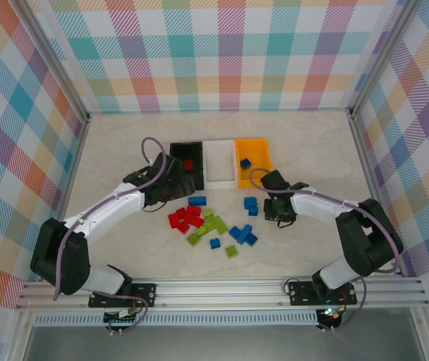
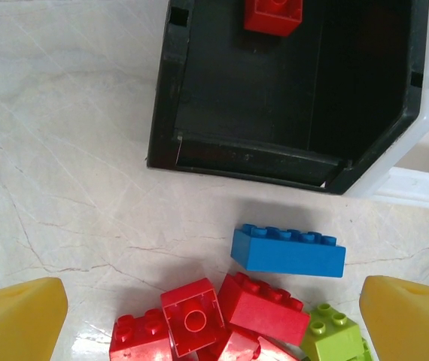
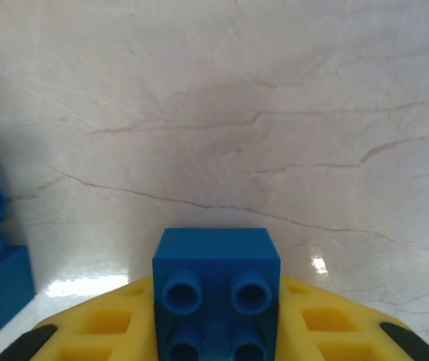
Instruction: Sort the legos into containers by color
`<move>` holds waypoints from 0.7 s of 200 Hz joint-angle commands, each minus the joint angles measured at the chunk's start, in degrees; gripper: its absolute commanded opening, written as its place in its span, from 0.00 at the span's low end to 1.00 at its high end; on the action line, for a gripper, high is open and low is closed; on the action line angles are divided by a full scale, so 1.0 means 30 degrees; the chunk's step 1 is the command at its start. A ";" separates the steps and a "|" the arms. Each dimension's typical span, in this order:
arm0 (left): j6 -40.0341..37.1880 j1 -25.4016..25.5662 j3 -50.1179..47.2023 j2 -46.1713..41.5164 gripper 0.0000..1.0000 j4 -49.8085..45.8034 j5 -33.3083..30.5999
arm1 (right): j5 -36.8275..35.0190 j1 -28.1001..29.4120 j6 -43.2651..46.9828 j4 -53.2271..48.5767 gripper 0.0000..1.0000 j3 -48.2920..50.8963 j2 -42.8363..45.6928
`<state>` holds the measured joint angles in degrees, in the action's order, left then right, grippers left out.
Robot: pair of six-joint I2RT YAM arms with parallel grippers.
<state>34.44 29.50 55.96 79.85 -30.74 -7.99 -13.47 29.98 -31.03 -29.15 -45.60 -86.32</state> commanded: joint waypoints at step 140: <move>-0.1304 0.0012 -0.1447 -0.2068 0.93 -0.0987 0.1970 | 0.1515 -0.2578 0.1923 0.0057 0.51 -1.3795 -0.8811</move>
<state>31.90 29.50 52.93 75.09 -31.20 -3.73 -10.57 22.79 -25.06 -26.81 -84.75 -110.85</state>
